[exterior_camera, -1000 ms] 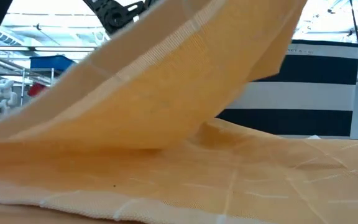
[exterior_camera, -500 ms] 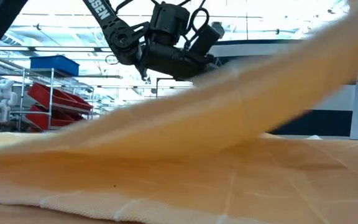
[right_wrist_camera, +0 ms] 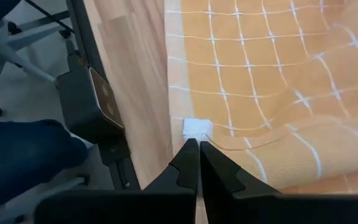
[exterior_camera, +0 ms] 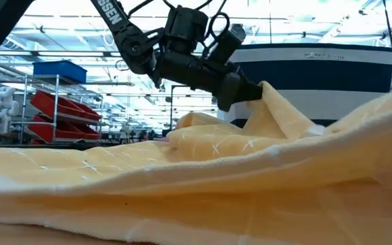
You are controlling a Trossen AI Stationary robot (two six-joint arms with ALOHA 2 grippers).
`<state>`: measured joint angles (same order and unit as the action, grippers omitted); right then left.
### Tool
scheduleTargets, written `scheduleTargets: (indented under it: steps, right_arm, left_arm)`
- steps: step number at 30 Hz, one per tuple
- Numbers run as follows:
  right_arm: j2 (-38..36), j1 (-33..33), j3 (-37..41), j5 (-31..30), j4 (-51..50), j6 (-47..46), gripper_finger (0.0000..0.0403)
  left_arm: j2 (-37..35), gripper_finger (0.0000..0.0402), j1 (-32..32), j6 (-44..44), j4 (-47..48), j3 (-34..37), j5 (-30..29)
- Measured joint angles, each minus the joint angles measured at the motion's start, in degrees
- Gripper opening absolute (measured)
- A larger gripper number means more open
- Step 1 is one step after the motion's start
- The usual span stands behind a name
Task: Fold towel
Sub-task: Fold the orange checkered towel
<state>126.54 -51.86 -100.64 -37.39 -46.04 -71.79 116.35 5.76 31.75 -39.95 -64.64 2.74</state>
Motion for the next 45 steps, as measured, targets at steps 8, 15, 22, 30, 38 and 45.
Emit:
scheduleTargets:
  steps: [8,15,22,30,38,45]
  right_arm:
    - [0.0,-0.02,0.0,0.07,-1.84,-3.48,0.0011]
    - [0.0,-0.24,0.0,-0.01,-2.54,-4.09,0.0073]
    - [-0.04,-1.27,0.0,-0.21,-2.28,-3.86,0.0172]
    - [-1.05,-3.68,0.04,-9.05,-4.61,-6.27,0.022]
    - [-2.8,-3.99,0.04,-13.26,-23.4,-18.38,0.0206]
    - [-2.8,-4.55,0.04,-10.27,-32.58,-21.58,0.0201]
  left_arm:
    - [1.56,0.0092,-0.02,-0.15,-0.92,-0.03,-0.04]
    - [2.49,0.0164,0.11,-1.66,-2.11,-0.03,-0.07]
    - [2.41,0.0208,0.22,-3.35,-5.28,-0.03,-0.74]
    - [1.39,0.0213,0.07,-4.3,-4.59,-0.01,-0.57]
    - [-1.46,0.0213,-1.33,-1.89,3.66,0.0,-2.3]
    - [-6.0,0.0213,-1.81,-1.15,24.17,-0.03,-3.0]
